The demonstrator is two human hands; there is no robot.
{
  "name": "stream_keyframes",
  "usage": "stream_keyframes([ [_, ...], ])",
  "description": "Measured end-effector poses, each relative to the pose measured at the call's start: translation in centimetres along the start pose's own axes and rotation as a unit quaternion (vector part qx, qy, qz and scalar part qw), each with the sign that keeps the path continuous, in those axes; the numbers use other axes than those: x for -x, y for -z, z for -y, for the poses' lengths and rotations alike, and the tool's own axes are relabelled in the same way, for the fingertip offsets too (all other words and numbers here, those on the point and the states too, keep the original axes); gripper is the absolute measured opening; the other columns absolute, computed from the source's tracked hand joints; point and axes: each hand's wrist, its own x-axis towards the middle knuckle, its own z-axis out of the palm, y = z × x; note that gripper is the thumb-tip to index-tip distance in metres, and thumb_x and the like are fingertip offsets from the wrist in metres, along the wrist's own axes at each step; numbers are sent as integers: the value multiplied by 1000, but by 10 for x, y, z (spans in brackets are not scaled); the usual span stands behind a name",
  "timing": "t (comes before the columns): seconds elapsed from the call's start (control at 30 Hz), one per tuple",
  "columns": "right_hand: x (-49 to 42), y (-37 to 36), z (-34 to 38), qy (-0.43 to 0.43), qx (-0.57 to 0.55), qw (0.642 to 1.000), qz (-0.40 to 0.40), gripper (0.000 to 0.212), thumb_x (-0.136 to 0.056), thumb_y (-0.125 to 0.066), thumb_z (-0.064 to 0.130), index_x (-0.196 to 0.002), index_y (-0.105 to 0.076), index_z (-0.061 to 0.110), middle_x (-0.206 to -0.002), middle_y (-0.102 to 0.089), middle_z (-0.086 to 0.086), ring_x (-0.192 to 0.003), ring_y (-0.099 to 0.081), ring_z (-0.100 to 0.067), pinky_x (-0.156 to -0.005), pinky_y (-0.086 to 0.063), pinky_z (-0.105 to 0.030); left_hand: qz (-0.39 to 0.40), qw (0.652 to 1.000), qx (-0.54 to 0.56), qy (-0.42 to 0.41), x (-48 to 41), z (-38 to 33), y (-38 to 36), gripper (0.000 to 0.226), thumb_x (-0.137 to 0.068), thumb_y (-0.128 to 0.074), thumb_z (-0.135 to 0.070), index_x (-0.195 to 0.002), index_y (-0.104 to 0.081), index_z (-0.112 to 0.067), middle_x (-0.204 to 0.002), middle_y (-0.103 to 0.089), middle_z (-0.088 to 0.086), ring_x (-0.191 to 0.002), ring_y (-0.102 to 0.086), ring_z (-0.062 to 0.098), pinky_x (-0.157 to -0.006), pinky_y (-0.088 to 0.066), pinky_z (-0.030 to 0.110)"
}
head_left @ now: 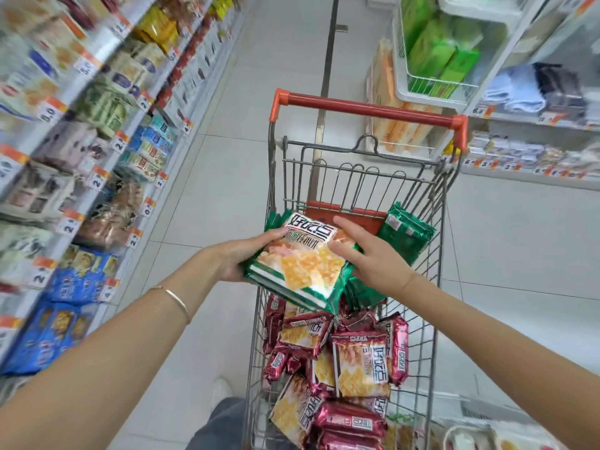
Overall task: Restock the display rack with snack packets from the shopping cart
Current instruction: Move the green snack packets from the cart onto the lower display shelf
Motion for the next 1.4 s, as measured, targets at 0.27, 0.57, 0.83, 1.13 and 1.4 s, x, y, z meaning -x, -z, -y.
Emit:
stream_keyframes([
  [0.27,27,16,19,-513,-370,774,-33,62,-103,-42,41,-158,-15,29,-152,-38,6,-129,-51,-20,-107,-44,-45,55,995,17,-77,5,2,-30,50,-69,-71,-48,-105,-65,-13,-91,-76,8,-76,-72,22,-70,-59,32],
  [0.57,79,63,134,-591,-653,403,-247,87,-57,-82,64,-119,-64,4,-118,-69,-21,-105,-68,-34,-104,-47,-48,146,956,-232,-101,40,10,-114,123,-57,-75,-78,-146,-31,-6,-115,-69,19,-100,-72,33,-92,-56,48],
  [0.83,192,124,274,-641,-483,403,-439,43,-88,-64,51,-107,-67,13,-109,-74,-11,-90,-70,-23,-93,-56,-38,331,802,-471,-156,106,68,-227,122,-47,-73,-87,-145,-46,-21,-148,-46,-3,-133,-49,24,-113,-38,47],
  [1.13,321,181,395,-678,-303,388,-546,51,-83,-67,59,-108,-72,15,-102,-76,-5,-87,-73,-20,-81,-58,-35,381,764,-427,-298,174,176,-376,87,-44,-83,-72,-109,-70,-15,-97,-75,0,-86,-72,19,-81,-57,33],
  [1.4,457,195,406,-681,-144,378,-610,95,-54,-72,83,-122,-66,18,-112,-74,-1,-107,-69,-23,-101,-50,-45,431,671,-421,-432,195,254,-506,68,-79,-77,-50,-130,-58,-10,-119,-66,-1,-101,-64,17,-85,-48,25],
])
